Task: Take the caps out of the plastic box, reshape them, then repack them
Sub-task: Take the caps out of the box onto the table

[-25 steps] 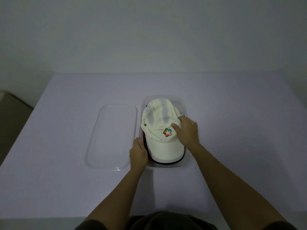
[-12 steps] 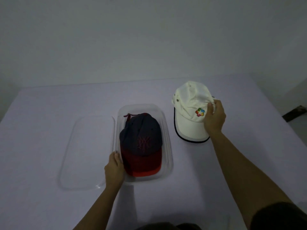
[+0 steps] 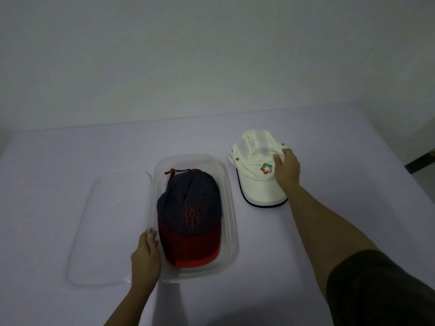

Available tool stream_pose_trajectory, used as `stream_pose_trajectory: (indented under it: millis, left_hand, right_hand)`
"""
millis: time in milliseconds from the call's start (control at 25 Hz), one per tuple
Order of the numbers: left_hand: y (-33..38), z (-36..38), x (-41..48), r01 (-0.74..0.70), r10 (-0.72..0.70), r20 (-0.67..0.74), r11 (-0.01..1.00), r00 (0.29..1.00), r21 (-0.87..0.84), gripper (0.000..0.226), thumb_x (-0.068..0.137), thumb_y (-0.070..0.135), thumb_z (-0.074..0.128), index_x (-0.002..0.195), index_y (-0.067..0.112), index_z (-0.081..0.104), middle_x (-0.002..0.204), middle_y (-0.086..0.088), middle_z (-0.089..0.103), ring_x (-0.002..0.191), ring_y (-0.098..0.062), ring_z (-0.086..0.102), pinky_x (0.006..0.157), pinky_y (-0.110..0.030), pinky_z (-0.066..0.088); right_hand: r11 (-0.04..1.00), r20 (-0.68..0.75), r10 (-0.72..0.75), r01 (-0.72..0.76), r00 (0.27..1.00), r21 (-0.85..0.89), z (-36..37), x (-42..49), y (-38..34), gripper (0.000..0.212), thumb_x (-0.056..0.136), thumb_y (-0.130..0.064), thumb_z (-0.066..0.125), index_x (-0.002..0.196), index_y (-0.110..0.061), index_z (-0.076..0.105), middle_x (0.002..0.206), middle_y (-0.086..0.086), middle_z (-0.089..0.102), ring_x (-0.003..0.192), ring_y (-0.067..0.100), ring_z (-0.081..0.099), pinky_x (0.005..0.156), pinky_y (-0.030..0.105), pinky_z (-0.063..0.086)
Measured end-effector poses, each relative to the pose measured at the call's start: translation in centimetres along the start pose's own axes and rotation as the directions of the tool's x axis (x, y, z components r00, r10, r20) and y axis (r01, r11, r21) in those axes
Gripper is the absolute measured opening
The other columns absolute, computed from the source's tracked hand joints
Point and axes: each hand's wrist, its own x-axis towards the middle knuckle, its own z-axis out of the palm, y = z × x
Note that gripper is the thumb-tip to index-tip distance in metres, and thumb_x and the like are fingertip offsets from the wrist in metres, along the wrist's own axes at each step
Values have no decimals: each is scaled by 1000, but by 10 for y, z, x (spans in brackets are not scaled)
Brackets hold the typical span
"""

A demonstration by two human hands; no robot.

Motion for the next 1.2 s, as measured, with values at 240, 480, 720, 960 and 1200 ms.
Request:
stream_pose_trajectory:
  millis: [240,480,720,960,1200]
  left_hand:
    - [5,-1,-2,28,-28,4,999,1000,-32,41,102,29,28,133,8,45,129,-13,58,116,-30,58,100,-50,45]
    - [18,-1,-3,25,-25,-40,1000,999,-8,40,102,28,28,128,7,49,125,-13,60,112,-31,60,99,-43,46]
    - [24,-3,6,2,-2,-60,1000,998,12,38,102,26,27,121,3,51,111,-18,65,100,-35,63,85,-35,46]
    - [26,-4,8,-6,8,-62,1000,998,30,39,102,27,26,123,4,49,112,-21,64,99,-36,63,87,-39,47]
    - [27,-4,7,-31,35,-60,997,998,72,39,102,25,26,126,2,47,115,-20,64,102,-36,63,90,-42,48]
  right_hand:
    - [981,-13,-193,193,981,-7,18,-21,-37,36,94,-18,51,125,1,48,128,19,50,120,30,46,101,29,33]
    - [792,578,-454,604,678,-86,62,-106,-72,42,94,-37,48,122,-6,56,122,12,59,113,27,52,100,40,41]
    - [831,539,-341,515,770,-210,99,-129,-78,48,91,-42,52,127,-9,50,128,11,56,118,28,49,109,41,28]
    - [874,520,-175,376,836,-309,108,-138,-87,84,83,-65,45,141,-7,27,145,12,39,136,30,34,114,52,2]
    - [932,348,-355,359,868,54,98,-152,-102,83,78,-52,65,139,-8,30,137,9,47,125,24,46,111,45,30]
